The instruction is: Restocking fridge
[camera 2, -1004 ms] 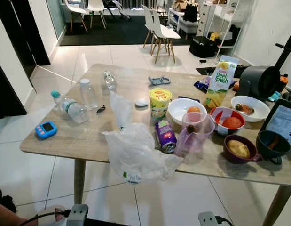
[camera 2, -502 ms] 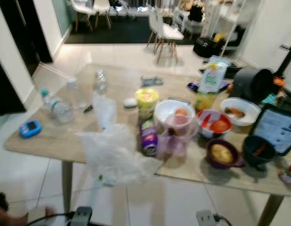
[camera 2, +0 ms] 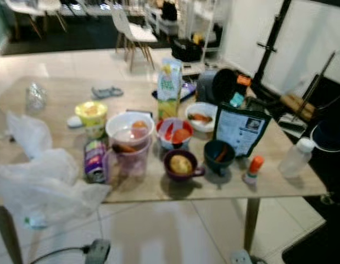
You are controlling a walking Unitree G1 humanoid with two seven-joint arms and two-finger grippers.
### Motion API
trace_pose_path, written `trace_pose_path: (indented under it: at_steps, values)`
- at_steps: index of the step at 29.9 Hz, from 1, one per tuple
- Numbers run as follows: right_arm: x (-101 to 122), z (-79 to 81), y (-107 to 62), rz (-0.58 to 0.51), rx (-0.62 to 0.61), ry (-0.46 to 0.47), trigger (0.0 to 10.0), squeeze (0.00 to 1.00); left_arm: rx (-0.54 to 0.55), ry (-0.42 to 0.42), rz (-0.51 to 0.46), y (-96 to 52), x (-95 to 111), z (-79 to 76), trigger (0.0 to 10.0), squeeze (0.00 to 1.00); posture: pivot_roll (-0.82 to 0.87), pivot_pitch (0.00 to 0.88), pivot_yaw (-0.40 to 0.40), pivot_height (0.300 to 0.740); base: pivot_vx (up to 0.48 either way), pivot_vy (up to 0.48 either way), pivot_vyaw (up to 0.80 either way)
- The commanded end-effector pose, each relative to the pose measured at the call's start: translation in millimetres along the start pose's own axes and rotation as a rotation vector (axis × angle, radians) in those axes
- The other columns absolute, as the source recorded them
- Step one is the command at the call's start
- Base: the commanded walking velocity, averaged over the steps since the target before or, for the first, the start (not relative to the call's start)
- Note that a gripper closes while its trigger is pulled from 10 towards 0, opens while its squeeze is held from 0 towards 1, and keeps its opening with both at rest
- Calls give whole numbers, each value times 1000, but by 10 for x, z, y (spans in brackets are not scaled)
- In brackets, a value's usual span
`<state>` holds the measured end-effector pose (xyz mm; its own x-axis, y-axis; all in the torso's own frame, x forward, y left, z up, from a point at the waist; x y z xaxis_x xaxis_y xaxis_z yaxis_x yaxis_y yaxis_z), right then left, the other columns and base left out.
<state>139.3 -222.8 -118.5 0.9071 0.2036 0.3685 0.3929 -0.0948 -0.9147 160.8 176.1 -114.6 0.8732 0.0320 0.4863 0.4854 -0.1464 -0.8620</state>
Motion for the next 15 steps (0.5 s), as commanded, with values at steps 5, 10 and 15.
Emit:
trace_pose_path:
  at_steps: [5,10,15]
  values:
    - [43,-43,-4,-25,7,-19,10000,0,18,-5,22,-13,-63,34,10000,0,64,0,-32,740,0,-80,0]
    - [49,1,-4,-31,49,-51,10000,0,14,-1,20,-8,-62,13,10000,0,61,0,-30,740,0,0,640]
    - [48,12,-4,-37,57,-41,10000,0,13,0,22,-8,-71,8,10000,0,61,1,-32,740,0,0,800]
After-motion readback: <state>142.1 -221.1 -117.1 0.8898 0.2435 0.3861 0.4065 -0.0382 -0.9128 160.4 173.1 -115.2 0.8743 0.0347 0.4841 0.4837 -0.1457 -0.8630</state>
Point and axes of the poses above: a point about 5 cm out from each wrist's last joint towards the gripper, its own y axis pointing out of the wrist towards the gripper, its own x axis along the axis of the wrist's last joint, z = x × y, the point moved 2 cm from there along y, pointing out of the wrist towards the gripper, and after that the axes turned 2 degrees about -y, right-handed, at the moved point
